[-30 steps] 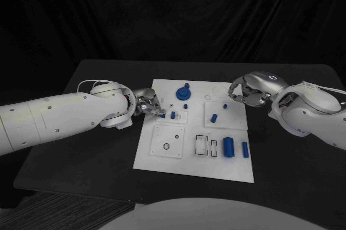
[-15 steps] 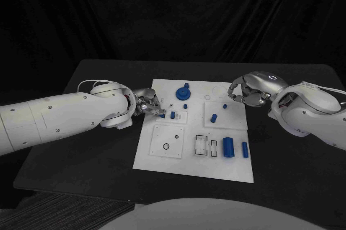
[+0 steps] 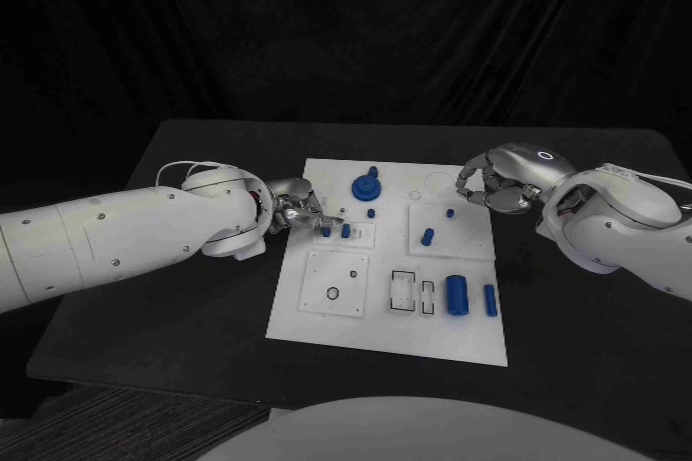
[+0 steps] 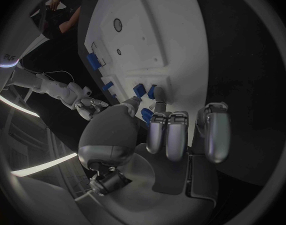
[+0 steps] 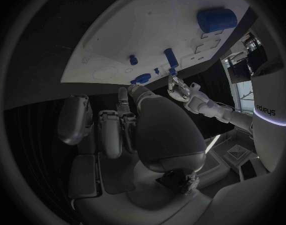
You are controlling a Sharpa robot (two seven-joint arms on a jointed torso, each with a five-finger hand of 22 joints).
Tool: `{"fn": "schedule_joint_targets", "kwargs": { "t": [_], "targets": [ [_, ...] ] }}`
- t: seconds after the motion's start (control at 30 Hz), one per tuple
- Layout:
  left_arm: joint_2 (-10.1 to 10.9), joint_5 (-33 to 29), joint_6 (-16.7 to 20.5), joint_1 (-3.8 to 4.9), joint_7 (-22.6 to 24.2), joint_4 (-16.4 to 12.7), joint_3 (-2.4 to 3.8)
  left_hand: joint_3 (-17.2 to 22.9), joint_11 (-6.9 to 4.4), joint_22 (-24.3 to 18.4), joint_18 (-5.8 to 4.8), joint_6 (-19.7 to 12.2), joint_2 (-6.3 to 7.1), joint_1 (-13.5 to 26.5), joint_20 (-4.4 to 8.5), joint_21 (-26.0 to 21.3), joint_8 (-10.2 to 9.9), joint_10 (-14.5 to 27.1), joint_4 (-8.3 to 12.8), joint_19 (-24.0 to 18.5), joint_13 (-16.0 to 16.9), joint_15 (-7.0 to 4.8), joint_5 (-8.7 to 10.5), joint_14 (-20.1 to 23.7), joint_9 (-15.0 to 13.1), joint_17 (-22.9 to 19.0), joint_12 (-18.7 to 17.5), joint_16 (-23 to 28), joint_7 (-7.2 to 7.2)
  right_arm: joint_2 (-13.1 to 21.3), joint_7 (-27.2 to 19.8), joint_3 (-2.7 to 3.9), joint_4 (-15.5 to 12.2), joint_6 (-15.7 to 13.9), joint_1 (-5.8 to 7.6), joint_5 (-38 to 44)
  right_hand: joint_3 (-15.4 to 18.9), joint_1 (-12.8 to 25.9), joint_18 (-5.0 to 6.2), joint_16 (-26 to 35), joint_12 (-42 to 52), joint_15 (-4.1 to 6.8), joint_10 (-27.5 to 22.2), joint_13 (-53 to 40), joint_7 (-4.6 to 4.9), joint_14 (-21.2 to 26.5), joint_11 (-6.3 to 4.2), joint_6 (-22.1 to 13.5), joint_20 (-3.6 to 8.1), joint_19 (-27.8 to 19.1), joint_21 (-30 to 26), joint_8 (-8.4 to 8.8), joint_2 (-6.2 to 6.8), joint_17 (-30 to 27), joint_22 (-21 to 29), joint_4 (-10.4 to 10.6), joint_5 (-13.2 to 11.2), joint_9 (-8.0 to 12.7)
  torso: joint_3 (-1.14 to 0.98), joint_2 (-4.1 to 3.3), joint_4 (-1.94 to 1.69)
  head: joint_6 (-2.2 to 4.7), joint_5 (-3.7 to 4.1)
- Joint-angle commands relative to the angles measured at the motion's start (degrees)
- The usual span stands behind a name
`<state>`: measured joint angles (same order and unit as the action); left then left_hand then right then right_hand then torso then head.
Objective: Assemble the parts on the task board
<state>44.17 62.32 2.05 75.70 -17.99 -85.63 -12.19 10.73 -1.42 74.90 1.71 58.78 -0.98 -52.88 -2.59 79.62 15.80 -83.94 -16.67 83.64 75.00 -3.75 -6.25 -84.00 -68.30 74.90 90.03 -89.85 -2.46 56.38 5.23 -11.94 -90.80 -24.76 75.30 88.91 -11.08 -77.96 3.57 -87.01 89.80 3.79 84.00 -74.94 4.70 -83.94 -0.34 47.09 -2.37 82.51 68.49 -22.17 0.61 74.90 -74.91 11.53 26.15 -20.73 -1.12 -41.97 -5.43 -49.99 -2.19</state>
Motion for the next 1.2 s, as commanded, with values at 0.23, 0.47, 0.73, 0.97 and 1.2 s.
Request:
{"fn": "schedule_joint_targets", "kwargs": {
  "t": [0.23,0.47,0.73,0.97,1.2],
  "targets": [
    [-0.04,0.01,0.05,-0.10,0.98,-0.01,0.03,-3.21,0.47,11.71,0.85,0.49,-1.20,3.45,-0.47,0.00,-0.02,-6.06,-0.11,-0.04,15.00,0.34,2.02,-6.00,0.23,15.10,-0.03,-0.15,-0.09,0.00,0.90,0.04,-0.02,-0.77,-0.15,0.11,-0.45,-0.37,0.83,0.29,0.20,0.29,6.00,-15.06,0.05,-5.14,-0.25,-0.20,0.08,-0.29,-0.37,-0.01,0.18,12.07,-9.24,0.03,0.30,0.03,0.00,0.03,0.03,-0.01,0.01],
    [0.13,0.01,0.53,-0.10,0.82,0.06,0.03,-5.49,0.27,11.71,0.85,1.24,-2.31,4.99,-0.39,0.00,1.81,-6.06,-0.06,-0.01,15.00,0.20,2.50,-6.00,-1.49,15.10,-0.03,-0.15,0.21,-0.01,0.97,0.04,0.00,-0.73,-0.15,0.11,-0.45,-0.37,0.83,0.29,0.20,0.29,6.00,-15.06,0.05,-5.14,-0.25,-0.20,0.08,-0.29,-0.37,-0.01,0.18,12.07,-9.24,0.03,0.30,0.03,0.03,0.01,0.02,-0.01,-0.04],
    [1.70,0.01,9.18,-0.04,4.63,-1.14,0.06,-9.61,-0.01,11.99,0.65,-0.31,-3.15,5.61,-0.13,0.88,5.71,-6.06,-0.06,0.60,15.00,-0.07,2.18,-6.00,-6.60,15.10,-0.03,-0.15,0.47,0.32,0.46,0.04,-0.22,-1.92,-0.15,0.11,-0.51,-0.37,0.83,0.32,0.20,0.30,6.00,-15.06,0.06,-5.13,-0.25,-0.16,0.08,-0.27,-0.35,-0.03,0.14,12.04,-9.24,-0.01,0.33,0.02,0.02,0.00,-0.01,-0.01,0.18],
    [4.02,0.01,18.66,1.78,11.31,-2.96,0.08,-13.70,-0.23,12.59,0.19,-3.47,-2.36,2.26,0.25,2.86,7.57,-6.06,-0.06,2.01,15.00,-0.39,0.88,-6.00,-8.21,15.10,-0.03,-0.15,0.41,1.27,-1.08,0.05,-1.20,-5.53,0.10,0.11,-0.79,-0.54,0.70,-0.05,0.20,0.32,6.00,-15.06,0.03,-5.25,-0.26,0.39,0.11,0.00,0.26,-0.36,0.17,12.38,-9.42,-0.37,0.99,-0.13,0.02,0.00,0.00,-0.01,0.36],
    [3.80,0.63,19.78,5.24,29.06,-0.49,0.08,-14.22,3.06,10.33,1.69,-17.89,-2.40,-15.17,-1.89,-4.61,4.62,-4.16,2.94,-3.80,13.90,2.28,-7.33,-6.00,-7.05,15.10,-1.49,-0.15,-3.24,1.87,-2.91,0.06,-2.40,-9.13,1.13,0.11,-1.14,-0.49,0.42,-0.66,0.20,0.38,6.00,-15.06,0.00,-5.45,-0.30,0.91,0.18,0.64,1.74,-0.66,0.31,12.93,-9.82,-0.64,2.50,-0.28,0.02,0.04,0.01,-0.01,0.34]
  ]
}}
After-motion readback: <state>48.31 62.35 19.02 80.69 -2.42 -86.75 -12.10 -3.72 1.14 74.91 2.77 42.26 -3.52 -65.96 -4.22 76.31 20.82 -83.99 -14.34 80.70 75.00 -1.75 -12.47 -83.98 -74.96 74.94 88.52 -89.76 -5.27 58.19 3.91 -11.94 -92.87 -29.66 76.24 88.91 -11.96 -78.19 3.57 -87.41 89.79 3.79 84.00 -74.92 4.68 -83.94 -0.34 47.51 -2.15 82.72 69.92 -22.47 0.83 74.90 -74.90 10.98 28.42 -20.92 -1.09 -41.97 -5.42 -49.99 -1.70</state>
